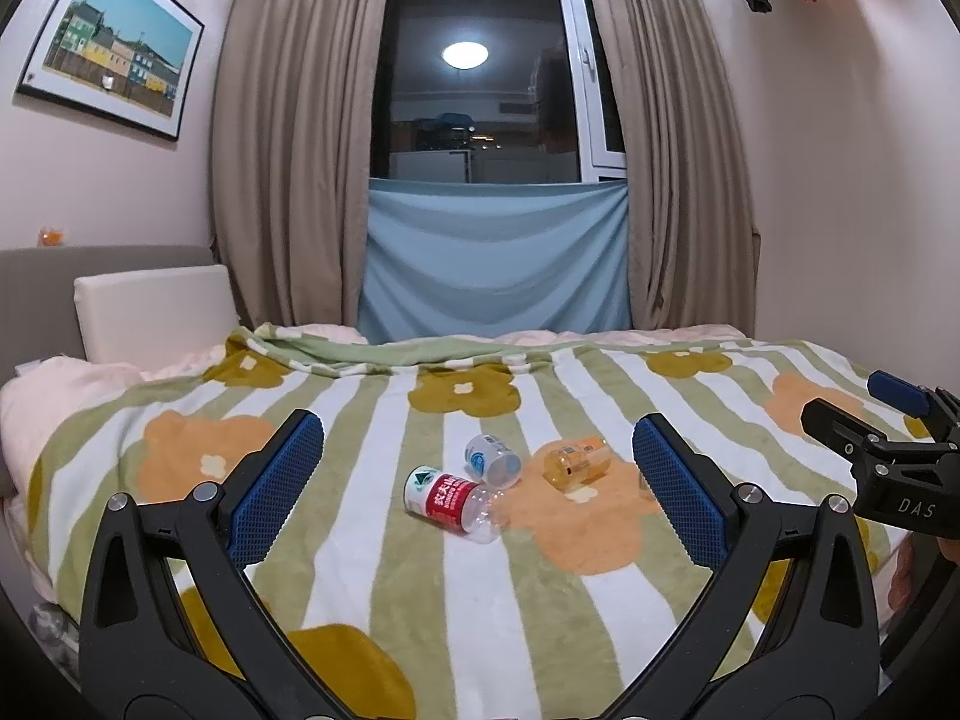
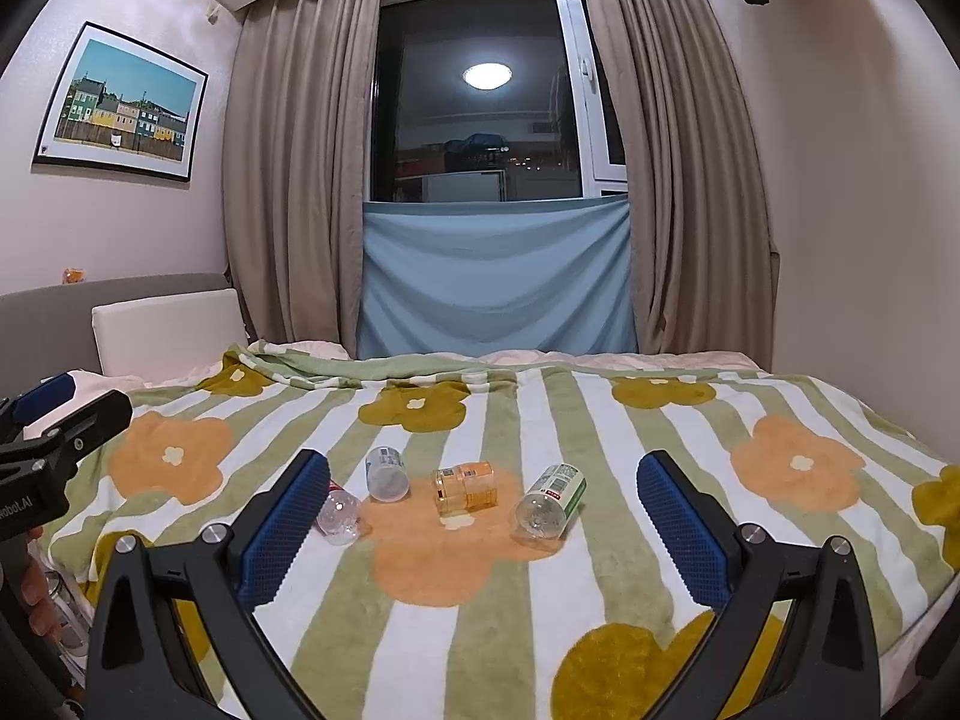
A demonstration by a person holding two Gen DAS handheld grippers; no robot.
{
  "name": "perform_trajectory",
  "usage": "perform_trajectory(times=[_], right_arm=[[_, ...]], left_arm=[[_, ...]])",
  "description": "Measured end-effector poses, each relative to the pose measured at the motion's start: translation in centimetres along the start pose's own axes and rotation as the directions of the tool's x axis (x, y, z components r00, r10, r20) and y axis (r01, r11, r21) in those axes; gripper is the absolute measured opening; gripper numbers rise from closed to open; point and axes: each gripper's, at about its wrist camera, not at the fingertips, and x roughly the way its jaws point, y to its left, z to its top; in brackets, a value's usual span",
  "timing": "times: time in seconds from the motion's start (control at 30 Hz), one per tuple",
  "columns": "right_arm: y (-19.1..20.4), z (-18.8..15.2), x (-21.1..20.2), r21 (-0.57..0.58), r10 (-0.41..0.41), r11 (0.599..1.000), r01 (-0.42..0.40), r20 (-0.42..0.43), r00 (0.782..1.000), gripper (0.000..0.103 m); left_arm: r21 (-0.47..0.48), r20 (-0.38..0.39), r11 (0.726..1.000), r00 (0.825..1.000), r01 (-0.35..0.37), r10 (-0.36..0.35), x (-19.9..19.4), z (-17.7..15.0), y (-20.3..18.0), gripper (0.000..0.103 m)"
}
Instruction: Flip cup upside down
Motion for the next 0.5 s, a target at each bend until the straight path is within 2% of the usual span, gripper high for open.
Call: perform_trajectory(times=[0.5], right_arm=[[-0.31, 0.48, -0.16, 0.003, 0.0, 1.0, 0.0, -0.003, 1.0, 0.102]], left_arm=[[-0.01, 0.008, 1.0, 1.0, 0.012, -0.012, 0.17, -0.23, 0.03, 0.103]])
